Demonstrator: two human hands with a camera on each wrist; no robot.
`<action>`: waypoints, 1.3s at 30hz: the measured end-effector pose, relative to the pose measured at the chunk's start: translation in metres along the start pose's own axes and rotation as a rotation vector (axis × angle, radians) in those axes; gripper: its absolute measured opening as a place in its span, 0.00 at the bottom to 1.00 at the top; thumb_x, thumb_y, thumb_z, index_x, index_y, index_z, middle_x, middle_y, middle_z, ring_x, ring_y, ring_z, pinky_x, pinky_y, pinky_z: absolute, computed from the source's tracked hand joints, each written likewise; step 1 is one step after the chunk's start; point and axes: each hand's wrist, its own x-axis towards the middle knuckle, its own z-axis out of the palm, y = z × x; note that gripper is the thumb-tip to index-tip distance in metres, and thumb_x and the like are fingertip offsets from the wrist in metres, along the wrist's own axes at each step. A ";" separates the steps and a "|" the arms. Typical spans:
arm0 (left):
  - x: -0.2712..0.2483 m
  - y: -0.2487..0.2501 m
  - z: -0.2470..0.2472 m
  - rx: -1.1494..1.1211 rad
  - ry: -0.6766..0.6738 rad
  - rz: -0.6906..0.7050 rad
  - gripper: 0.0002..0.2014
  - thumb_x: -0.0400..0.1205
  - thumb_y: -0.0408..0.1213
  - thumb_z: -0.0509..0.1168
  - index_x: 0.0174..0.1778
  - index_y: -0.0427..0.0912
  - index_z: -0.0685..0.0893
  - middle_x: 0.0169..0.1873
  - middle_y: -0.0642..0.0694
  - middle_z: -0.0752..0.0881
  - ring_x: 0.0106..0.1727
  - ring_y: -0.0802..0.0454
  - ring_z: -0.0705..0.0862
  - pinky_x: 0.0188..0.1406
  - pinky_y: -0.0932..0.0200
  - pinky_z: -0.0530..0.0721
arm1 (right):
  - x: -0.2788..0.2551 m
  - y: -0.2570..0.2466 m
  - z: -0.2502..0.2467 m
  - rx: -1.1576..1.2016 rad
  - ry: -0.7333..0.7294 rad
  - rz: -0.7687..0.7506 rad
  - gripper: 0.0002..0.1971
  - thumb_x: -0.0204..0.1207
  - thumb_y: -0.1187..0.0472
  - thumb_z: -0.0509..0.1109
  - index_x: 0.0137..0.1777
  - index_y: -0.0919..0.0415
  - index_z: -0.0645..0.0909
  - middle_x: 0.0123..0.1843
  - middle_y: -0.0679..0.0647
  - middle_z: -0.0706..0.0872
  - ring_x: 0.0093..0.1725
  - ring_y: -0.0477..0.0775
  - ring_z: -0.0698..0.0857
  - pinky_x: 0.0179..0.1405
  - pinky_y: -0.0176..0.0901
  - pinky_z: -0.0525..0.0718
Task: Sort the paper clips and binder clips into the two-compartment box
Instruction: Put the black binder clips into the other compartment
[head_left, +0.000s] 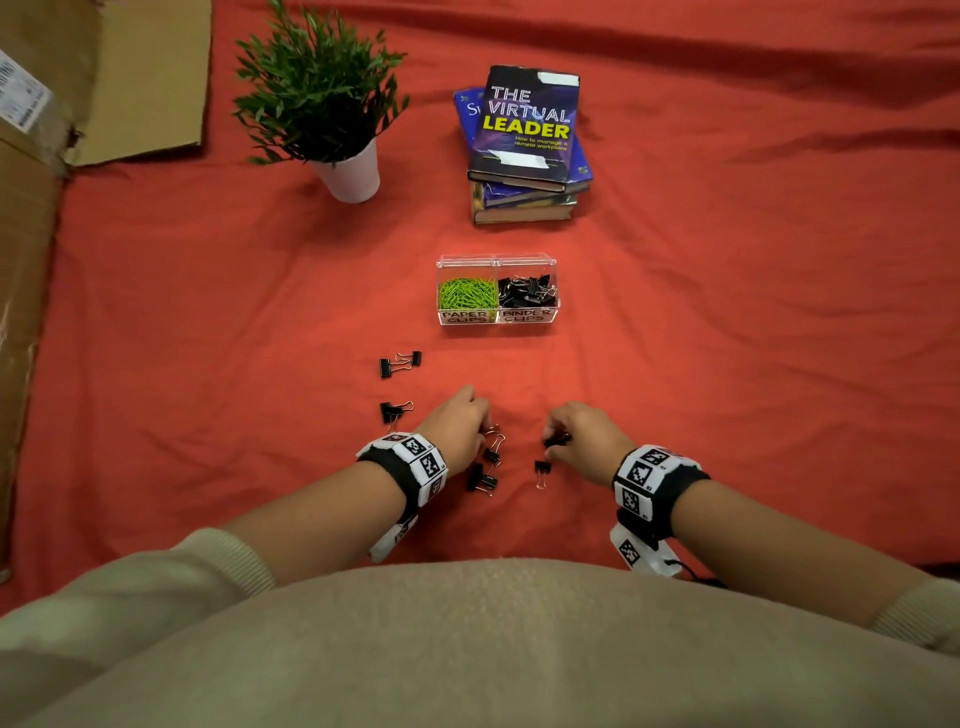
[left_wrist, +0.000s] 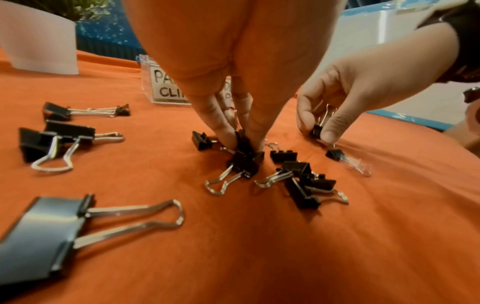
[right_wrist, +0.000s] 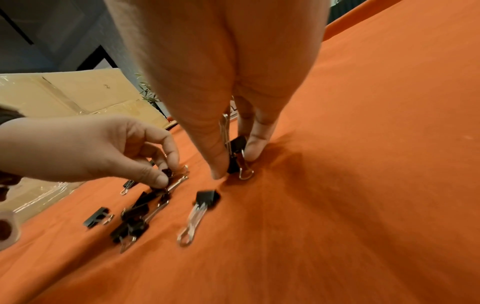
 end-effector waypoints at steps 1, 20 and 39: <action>0.000 -0.001 0.000 -0.026 0.005 -0.005 0.07 0.76 0.29 0.68 0.48 0.41 0.80 0.52 0.45 0.75 0.49 0.42 0.82 0.51 0.48 0.82 | 0.001 -0.003 -0.003 0.031 -0.009 0.009 0.09 0.67 0.67 0.77 0.46 0.60 0.83 0.51 0.55 0.87 0.50 0.53 0.83 0.45 0.31 0.71; 0.048 0.025 -0.072 -0.390 0.318 -0.018 0.08 0.75 0.24 0.66 0.41 0.40 0.87 0.40 0.45 0.89 0.40 0.54 0.84 0.45 0.64 0.81 | 0.107 -0.056 -0.101 -0.036 0.300 -0.114 0.17 0.77 0.63 0.67 0.65 0.56 0.83 0.62 0.59 0.85 0.61 0.59 0.83 0.60 0.41 0.77; 0.133 0.046 -0.089 0.004 0.242 0.097 0.13 0.86 0.35 0.58 0.61 0.32 0.81 0.61 0.36 0.77 0.61 0.39 0.79 0.63 0.50 0.76 | -0.001 -0.013 -0.002 -0.364 -0.380 -0.396 0.13 0.69 0.70 0.66 0.54 0.64 0.83 0.56 0.60 0.78 0.58 0.61 0.78 0.52 0.51 0.79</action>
